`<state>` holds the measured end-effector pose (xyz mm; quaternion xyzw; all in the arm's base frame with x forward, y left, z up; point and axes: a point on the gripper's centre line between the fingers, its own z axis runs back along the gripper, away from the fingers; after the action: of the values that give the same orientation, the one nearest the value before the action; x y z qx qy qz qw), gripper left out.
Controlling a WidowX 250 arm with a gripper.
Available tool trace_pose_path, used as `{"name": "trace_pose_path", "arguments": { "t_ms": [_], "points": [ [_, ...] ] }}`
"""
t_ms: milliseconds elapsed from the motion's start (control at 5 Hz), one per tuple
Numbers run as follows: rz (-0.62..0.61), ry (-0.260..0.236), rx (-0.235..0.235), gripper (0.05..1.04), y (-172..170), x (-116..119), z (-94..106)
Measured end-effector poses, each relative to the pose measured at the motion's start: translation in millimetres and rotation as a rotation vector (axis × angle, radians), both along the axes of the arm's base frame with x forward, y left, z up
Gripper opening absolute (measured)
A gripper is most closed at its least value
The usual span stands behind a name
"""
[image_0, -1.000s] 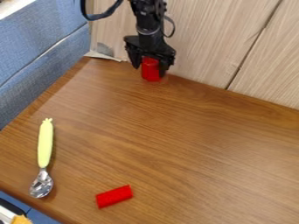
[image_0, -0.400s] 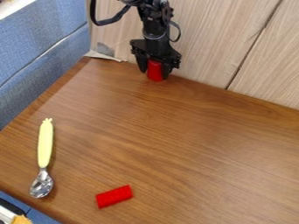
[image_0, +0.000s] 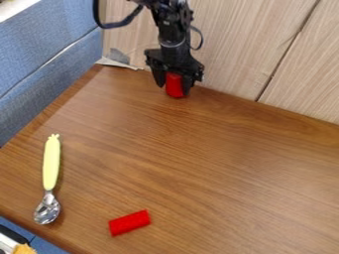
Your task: Move the red object to lower middle of the table
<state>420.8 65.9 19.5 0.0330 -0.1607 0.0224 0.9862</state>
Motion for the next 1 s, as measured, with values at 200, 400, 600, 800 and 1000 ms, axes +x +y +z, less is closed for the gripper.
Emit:
{"name": "trace_pose_path", "arguments": {
  "t_ms": [200, 400, 600, 800, 1000],
  "points": [
    [-0.034, -0.009, -0.012, 0.769, -7.4, -21.2, 20.5],
    [-0.085, -0.049, -0.010, 0.769, -15.4, -55.6, 51.8],
    [-0.153, -0.059, -0.007, 0.769, -25.2, -97.0, 63.1],
    [-0.204, -0.044, 0.021, 0.769, -29.2, -132.1, 62.9],
    [-0.280, -0.012, 0.052, 0.769, -39.8, -163.6, 48.5]
  ]
}}
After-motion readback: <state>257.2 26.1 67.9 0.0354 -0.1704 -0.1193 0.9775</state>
